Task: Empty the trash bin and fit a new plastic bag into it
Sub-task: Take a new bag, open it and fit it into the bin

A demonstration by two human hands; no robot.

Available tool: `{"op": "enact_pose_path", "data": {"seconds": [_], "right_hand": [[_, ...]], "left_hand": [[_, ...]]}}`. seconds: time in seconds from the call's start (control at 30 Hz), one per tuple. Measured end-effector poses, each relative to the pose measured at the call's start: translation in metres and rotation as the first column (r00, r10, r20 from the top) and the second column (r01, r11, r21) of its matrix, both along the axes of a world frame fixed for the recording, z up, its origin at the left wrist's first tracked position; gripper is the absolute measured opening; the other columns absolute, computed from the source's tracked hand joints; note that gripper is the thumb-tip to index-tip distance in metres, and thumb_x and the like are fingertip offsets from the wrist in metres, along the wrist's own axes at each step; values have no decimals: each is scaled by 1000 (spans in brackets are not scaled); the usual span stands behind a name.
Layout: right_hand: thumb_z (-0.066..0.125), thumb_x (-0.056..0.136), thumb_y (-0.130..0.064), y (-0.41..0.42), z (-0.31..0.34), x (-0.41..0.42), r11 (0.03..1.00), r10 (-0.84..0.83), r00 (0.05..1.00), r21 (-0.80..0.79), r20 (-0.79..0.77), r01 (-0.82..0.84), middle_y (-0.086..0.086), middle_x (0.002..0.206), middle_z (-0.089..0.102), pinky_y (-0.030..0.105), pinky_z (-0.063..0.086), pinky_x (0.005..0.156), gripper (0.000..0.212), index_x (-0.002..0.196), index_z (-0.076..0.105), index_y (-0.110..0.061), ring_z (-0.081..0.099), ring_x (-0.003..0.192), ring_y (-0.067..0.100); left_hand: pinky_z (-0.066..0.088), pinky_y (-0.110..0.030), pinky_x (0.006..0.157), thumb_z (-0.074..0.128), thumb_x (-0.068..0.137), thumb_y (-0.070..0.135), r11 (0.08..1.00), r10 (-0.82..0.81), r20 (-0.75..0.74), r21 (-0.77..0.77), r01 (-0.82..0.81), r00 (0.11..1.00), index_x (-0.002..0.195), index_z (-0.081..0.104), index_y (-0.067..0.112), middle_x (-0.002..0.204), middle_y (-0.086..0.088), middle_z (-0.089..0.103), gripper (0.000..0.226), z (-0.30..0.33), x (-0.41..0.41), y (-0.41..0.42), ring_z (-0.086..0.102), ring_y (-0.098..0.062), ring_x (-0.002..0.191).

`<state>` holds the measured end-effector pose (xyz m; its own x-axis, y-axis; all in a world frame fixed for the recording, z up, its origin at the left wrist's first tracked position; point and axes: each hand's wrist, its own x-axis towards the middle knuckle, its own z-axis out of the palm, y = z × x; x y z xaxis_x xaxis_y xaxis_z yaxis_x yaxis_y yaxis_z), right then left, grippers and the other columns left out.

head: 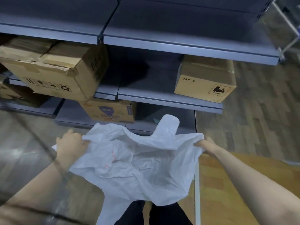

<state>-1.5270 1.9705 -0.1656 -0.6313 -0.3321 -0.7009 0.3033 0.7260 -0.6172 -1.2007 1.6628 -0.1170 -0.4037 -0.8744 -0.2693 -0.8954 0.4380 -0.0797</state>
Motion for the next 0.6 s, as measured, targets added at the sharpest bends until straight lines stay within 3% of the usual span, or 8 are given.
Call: {"op": "enact_pose_path", "data": {"seconds": [0.13, 0.27, 0.37, 0.43, 0.5, 0.53, 0.57, 0.6], "right_hand": [[51, 81, 10, -23, -8, 23, 982, 189, 927, 42, -323, -186, 17, 98, 60, 29, 43, 67, 22, 102, 58, 7, 56, 90, 29], [44, 85, -1, -42, 9, 17, 969, 240, 905, 143, -351, -201, 14, 113, 62, 37, 46, 86, 33, 114, 60, -6, 57, 106, 34], [45, 80, 2, -42, 34, -6, 980, 181, 913, 145, -366, -137, 12, 88, 55, 31, 40, 68, 13, 88, 53, -4, 50, 83, 29], [44, 76, 8, -36, 50, -22, 988, 149, 847, 122, -510, -100, 9, 67, 47, 26, 29, 51, 24, 61, 44, -11, 40, 65, 23], [43, 74, 11, -28, 64, -33, 993, 117, 715, 64, -689, -101, 10, 64, 41, 26, 21, 49, 36, 52, 43, -18, 31, 59, 20], [43, 75, 11, -24, 67, -36, 993, 109, 635, 61, -765, -97, 13, 72, 47, 26, 26, 53, 38, 62, 58, -22, 37, 64, 23], [41, 77, 10, -20, 66, -37, 996, 86, 558, 60, -825, -65, 14, 88, 55, 27, 34, 61, 44, 87, 69, -22, 47, 75, 25], [39, 80, 10, -16, 59, -35, 999, 37, 492, 38, -870, -8, 11, 106, 58, 28, 38, 71, 52, 112, 66, -22, 52, 89, 24]], "left_hand": [[45, -36, 72, 49, 93, 13, 983, -3, -113, 182, 24, 994, 99, 58, -2, 107, -21, 61, 19, -7, -42, 29, 61, -37, 95], [41, -42, 63, 39, 90, -4, 988, 18, -303, 150, 29, 953, 110, 40, 1, 96, -26, 60, 21, -5, -80, 41, 58, -40, 82], [38, -43, 62, 35, 88, -10, 999, 36, -484, -1, -42, 875, 113, 37, 3, 95, -25, 60, 28, 3, -102, 35, 56, -40, 76], [36, -41, 59, 36, 89, -10, 996, -48, -518, -94, -1, 854, 124, 39, 8, 104, -20, 58, 40, 8, -116, 31, 54, -39, 69], [36, -39, 53, 38, 86, -12, 957, -272, -478, -221, 185, 835, 135, 38, 13, 116, -20, 52, 55, 9, -129, 28, 47, -34, 57], [38, -38, 51, 40, 83, -13, 920, -376, -433, -280, 275, 819, 136, 38, 16, 122, -20, 49, 60, 5, -132, 25, 44, -32, 54], [39, -37, 49, 42, 79, -15, 897, -423, -411, -315, 309, 807, 134, 36, 21, 128, -21, 45, 66, 5, -138, 24, 44, -31, 53], [40, -35, 47, 44, 76, -17, 871, -475, -388, -339, 356, 790, 130, 32, 27, 133, -21, 42, 70, -6, -134, 24, 47, -31, 53]]}}
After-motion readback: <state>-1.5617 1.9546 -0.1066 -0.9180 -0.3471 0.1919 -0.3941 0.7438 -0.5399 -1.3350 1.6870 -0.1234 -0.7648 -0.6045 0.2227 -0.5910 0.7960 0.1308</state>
